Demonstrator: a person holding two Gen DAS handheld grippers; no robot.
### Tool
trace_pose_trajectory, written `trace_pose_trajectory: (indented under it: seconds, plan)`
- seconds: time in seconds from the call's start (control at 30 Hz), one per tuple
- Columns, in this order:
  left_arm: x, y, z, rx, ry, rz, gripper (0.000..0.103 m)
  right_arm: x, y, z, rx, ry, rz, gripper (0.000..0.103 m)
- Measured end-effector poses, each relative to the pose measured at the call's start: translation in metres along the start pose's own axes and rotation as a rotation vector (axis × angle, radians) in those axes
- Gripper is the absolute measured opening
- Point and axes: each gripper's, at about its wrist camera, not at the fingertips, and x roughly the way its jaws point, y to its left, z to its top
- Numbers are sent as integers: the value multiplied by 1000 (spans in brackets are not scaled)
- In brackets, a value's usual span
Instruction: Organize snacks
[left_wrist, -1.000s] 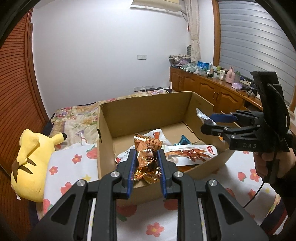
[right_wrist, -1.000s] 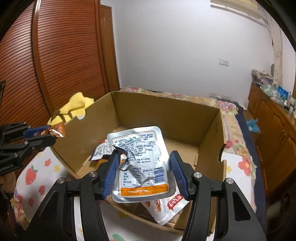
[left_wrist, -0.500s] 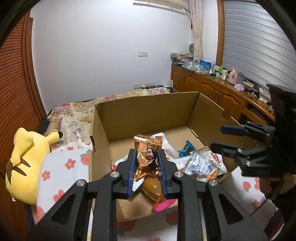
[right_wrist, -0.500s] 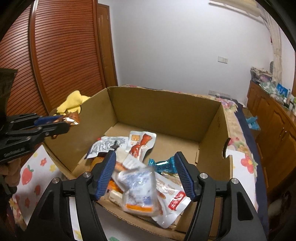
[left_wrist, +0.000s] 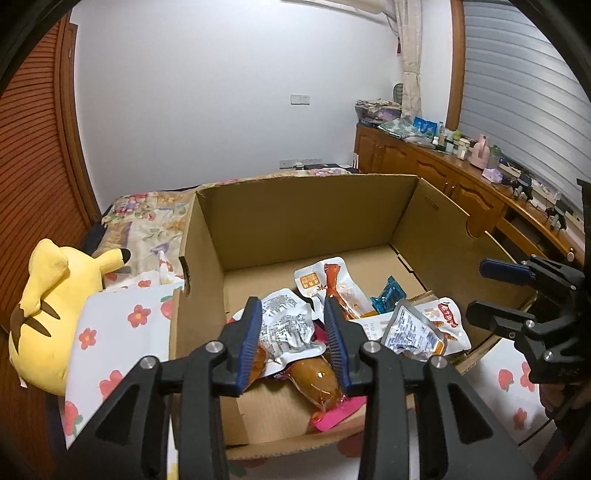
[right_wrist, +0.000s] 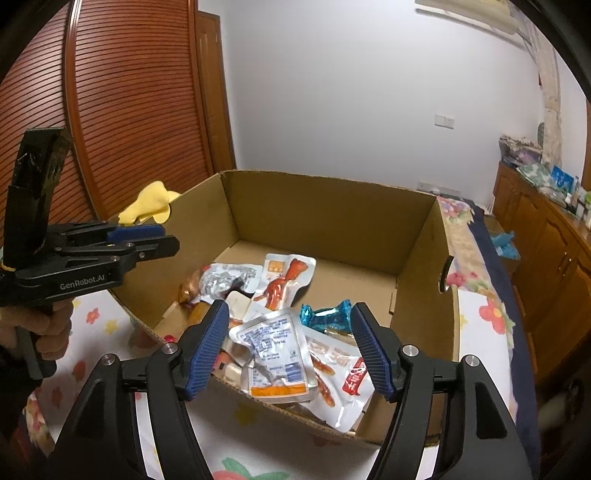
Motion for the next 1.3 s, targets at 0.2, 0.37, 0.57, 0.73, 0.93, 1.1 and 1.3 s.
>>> trace_pose_trajectory:
  seconds: [0.2, 0.37, 0.57, 0.73, 0.93, 1.1, 1.3]
  plan:
    - [-17, -9, -7, 26, -25, 11, 40, -11, 5, -4, 8, -18, -16, 72]
    - [-39, -14, -11, 22, -54, -1, 44, -26, 11, -6, 13, -38, -28, 73]
    - [-72, -23, -15, 37, -94, -12, 48, -51, 22, -5, 7, -78, -39, 75]
    - [-99, -33, -17, 62, -140, 10, 52, -71, 32, -3, 2, -114, -49, 78]
    - [-129, -39, -21, 62, -218, 19, 74, -92, 42, -2, 3, -157, -64, 83]
    - [-147, -39, -24, 47, -260, 68, 91, -109, 48, -3, 8, -194, -88, 87]
    - [-161, -41, -29, 16, -276, 135, 96, -129, 55, -7, 23, -250, -140, 94]
